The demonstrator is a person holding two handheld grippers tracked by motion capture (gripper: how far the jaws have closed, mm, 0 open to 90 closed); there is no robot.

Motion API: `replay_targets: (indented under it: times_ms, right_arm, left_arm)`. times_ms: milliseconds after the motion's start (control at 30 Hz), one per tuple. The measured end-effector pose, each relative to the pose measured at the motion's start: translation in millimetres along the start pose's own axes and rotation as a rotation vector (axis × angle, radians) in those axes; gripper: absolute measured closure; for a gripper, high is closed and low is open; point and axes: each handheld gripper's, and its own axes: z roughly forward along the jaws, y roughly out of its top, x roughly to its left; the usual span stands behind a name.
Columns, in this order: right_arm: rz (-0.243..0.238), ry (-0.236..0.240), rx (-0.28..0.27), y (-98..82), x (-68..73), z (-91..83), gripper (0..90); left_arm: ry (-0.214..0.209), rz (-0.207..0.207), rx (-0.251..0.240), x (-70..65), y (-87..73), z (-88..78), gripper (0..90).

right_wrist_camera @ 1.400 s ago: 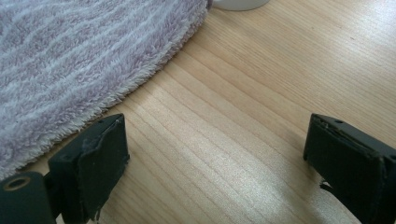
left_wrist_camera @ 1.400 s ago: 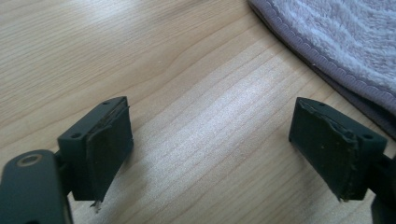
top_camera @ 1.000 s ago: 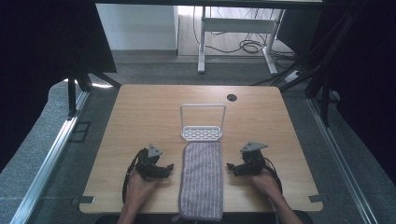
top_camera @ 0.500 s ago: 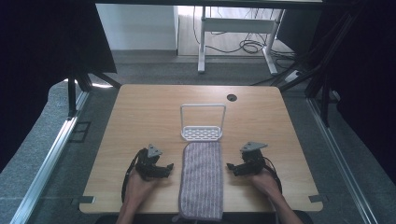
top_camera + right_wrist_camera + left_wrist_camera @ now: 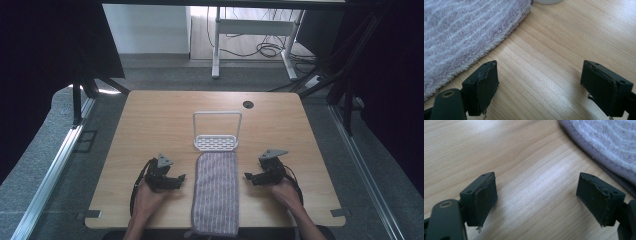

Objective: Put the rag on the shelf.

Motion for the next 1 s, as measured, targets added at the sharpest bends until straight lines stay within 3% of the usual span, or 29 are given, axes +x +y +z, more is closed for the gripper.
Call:
replay_targets:
  times_ms: [333,533,1000]
  right_arm:
    - [0.003,0.034,-0.006,14.3,6.2,-0.7,15.2]
    - [-0.002,0.045,-0.015,23.8,8.2,-0.1,14.5]
    - [0.026,0.069,-0.055,47.7,9.2,16.8,35.7]
  left_arm:
    - [-0.029,0.066,-0.014,-11.5,25.1,3.5,20.4]
    - [-0.044,0.076,0.002,-13.4,34.7,9.7,21.2]
    - [-0.076,0.143,0.006,-20.9,65.6,29.1,31.6]
